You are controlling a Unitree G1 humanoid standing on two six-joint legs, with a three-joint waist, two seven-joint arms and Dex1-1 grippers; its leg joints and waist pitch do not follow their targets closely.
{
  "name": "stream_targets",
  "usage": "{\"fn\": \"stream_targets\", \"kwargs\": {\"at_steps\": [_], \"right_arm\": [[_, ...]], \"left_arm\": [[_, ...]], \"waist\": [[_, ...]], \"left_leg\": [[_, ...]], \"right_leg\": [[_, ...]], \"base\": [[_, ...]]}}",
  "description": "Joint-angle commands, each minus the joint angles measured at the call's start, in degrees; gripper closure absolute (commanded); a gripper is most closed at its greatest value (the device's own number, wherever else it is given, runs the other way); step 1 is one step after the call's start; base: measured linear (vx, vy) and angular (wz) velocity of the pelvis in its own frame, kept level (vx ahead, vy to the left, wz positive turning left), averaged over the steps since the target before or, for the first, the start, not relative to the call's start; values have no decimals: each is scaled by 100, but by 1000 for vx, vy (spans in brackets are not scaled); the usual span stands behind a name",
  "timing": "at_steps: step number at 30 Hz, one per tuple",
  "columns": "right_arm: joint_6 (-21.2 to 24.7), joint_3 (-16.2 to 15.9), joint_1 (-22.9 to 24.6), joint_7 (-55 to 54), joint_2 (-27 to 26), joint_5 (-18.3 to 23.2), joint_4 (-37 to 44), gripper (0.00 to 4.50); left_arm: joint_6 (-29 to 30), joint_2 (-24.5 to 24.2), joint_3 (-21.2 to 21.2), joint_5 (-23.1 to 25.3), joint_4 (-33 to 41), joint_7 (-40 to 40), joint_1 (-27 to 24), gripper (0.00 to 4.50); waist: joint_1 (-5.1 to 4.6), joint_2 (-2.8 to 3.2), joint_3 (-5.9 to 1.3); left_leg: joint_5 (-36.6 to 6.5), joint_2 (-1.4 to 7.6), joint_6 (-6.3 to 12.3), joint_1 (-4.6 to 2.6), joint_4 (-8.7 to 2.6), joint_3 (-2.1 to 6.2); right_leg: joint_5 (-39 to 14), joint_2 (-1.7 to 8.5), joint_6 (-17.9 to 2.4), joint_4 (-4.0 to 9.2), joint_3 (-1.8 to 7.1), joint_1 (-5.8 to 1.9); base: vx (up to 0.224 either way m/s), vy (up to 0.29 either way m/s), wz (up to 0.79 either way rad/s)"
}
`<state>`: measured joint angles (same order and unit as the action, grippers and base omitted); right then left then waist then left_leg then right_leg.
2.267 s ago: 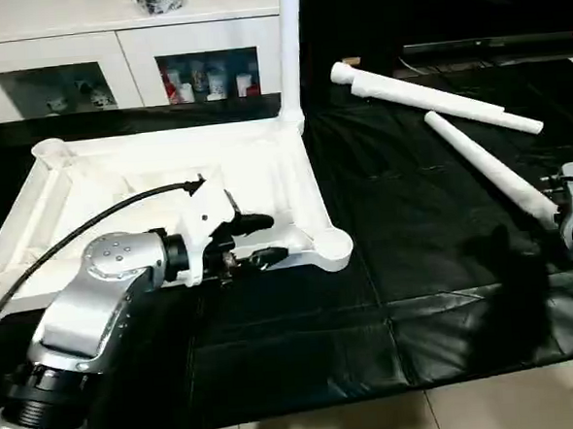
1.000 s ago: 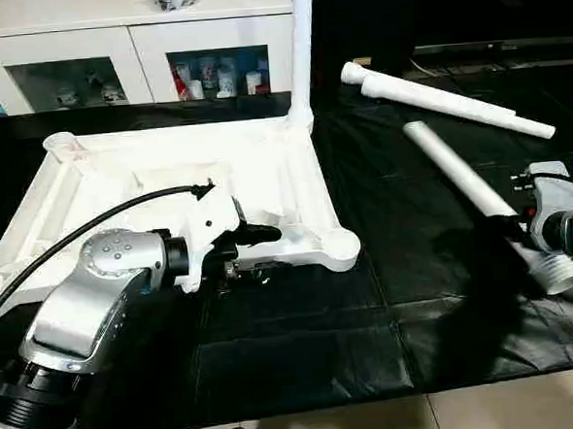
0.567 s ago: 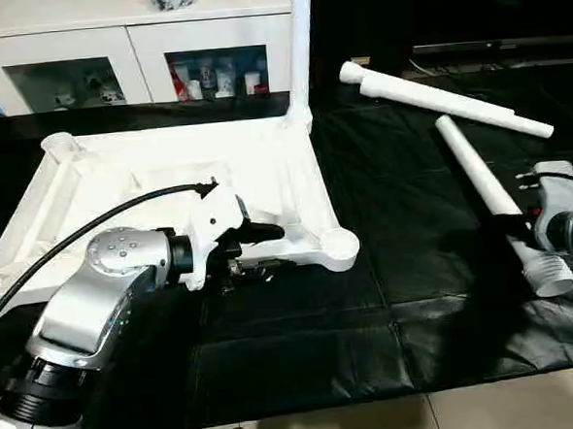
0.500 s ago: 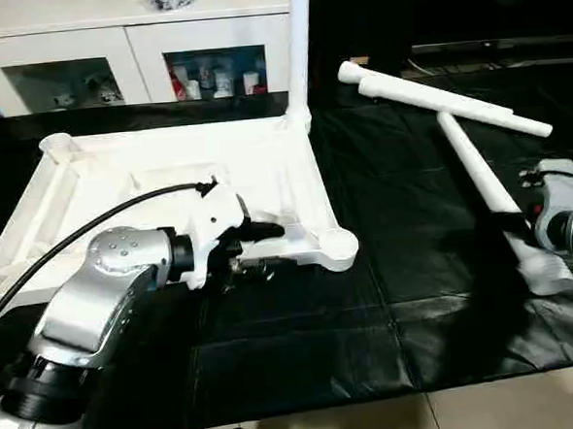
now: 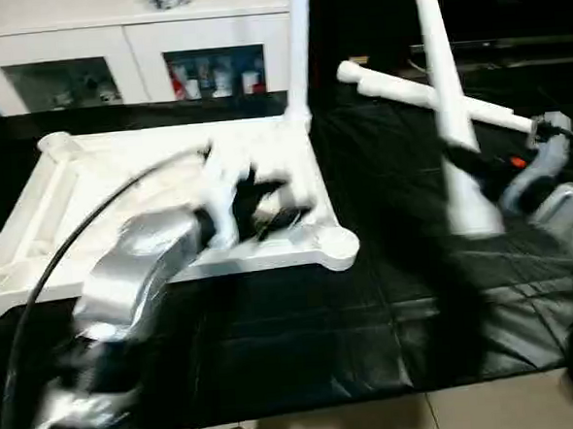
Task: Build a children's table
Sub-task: Insert table leg to table base
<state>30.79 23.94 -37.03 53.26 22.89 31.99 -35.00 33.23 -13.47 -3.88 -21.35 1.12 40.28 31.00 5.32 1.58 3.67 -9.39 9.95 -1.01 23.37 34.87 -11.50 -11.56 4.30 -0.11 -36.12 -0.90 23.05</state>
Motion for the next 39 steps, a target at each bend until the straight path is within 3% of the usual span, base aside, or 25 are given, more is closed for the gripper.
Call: {"fn": "stream_targets", "kwargs": {"at_steps": [1,2,6,7,10,12,13,20,25,30,31,33,34,35,37,38,39], "right_arm": [[287,-109,151,309,-73,468,765,267],[449,-150,291,358,-167,633,1104,267],[1164,-424,714,510,-567,1398,2276,267],[1175,-430,720,508,-574,1407,2292,267],[1405,-564,879,458,-732,1573,2635,267],[1488,-627,954,425,-784,1621,2779,267],[1525,-672,1006,398,-820,1639,2862,267],[1681,-757,1193,106,-880,1746,3169,267],[1675,-747,1239,-17,-875,1708,3217,267],[1336,-1081,1264,-302,-834,1175,3372,267],[1124,-1328,1288,-432,-815,859,3498,267],[946,-1501,1293,-547,-815,609,3571,267],[587,-1781,1244,-874,-872,106,3624,267],[555,-1800,1240,-894,-876,68,3625,267],[171,-2065,1145,-1269,-1035,-396,3656,267],[171,-2065,1145,-1269,-1035,-396,3656,267],[23,-2154,1120,-1389,-1073,-559,3661,267]], "left_arm": [[115,165,144,-199,-52,-200,144,85],[171,293,197,-245,-88,-287,207,85],[487,1120,978,-874,-509,-1183,715,50],[498,1137,998,-898,-517,-1198,725,42],[737,1424,1276,-1472,-527,-1352,864,36],[816,1512,1350,-1643,-507,-1404,897,36],[882,1572,1376,-1774,-458,-1390,903,36],[1265,1815,1532,-2357,-89,-1383,894,36],[1411,1870,1612,-2676,-10,-1465,866,36],[1393,1806,1425,-2343,1,-1620,847,36],[1366,1721,1217,-2031,-28,-1812,847,36],[1365,1671,1097,-1840,-72,-1977,862,36],[1362,1685,1054,-1651,-181,-2320,921,36],[1358,1689,1056,-1642,-188,-2340,926,36],[1285,1763,1062,-1459,-310,-2742,1012,36],[1285,1763,1062,-1459,-310,-2742,1012,36],[1230,1799,1065,-1381,-348,-2875,1033,65]], "waist": [[37,-123,-475],[25,-147,-469],[46,-153,-444],[36,-201,-445],[22,-208,-434],[14,-199,-441],[1,-230,-441],[0,-222,-435],[-7,-219,-420],[-21,-214,-423],[-16,-213,-421],[-25,-214,-423],[-29,-204,-425],[-48,-212,-423],[-45,-208,-423],[-53,-207,-430],[-51,-199,-428]], "left_leg": [[-646,272,533,-190,-312,82],[-619,278,519,-164,-330,101],[-833,260,354,-170,-340,106],[-862,264,343,-177,-340,106],[-800,251,263,-156,-367,131],[-744,254,250,-152,-362,129],[-737,253,269,-149,-366,127],[-635,258,261,-151,-365,129],[-729,247,179,-149,-375,129],[-671,259,128,-154,-384,140],[-702,275,99,-155,-393,153],[-731,266,74,-157,-393,149],[-744,276,19,-161,-395,152],[-739,263,-28,-158,-391,146],[-766,256,-58,-157,-387,138],[-779,245,-42,-158,-386,138],[-765,254,-13,-154,-390,142]], "right_leg": [[-463,271,-1441,404,101,-231],[-532,282,-1451,399,90,-239],[-1058,314,-1272,470,106,-232],[-1098,321,-1259,480,110,-228],[-1354,334,-1091,511,110,-217],[-1235,327,-1071,495,117,-217],[-1196,326,-1065,503,115,-213],[-1048,333,-1096,493,117,-222],[-1251,327,-945,519,123,-225],[-1159,313,-833,513,125,-216],[-1204,317,-761,521,127,-208],[-1250,315,-713,520,130,-212],[-1247,318,-701,512,136,-201],[-1205,305,-706,514,137,-199],[-1178,313,-739,515,143,-196],[-1136,307,-767,508,145,-203],[-1063,306,-783,504,145,-203]], "base": [[0,0,0],[0,0,0],[0,0,0],[0,0,0],[0,0,0],[0,0,0],[0,0,0],[0,0,0],[0,0,0],[0,0,0],[0,0,0],[0,0,0],[0,0,0],[0,0,0],[0,0,0],[0,0,0],[0,0,0]]}}
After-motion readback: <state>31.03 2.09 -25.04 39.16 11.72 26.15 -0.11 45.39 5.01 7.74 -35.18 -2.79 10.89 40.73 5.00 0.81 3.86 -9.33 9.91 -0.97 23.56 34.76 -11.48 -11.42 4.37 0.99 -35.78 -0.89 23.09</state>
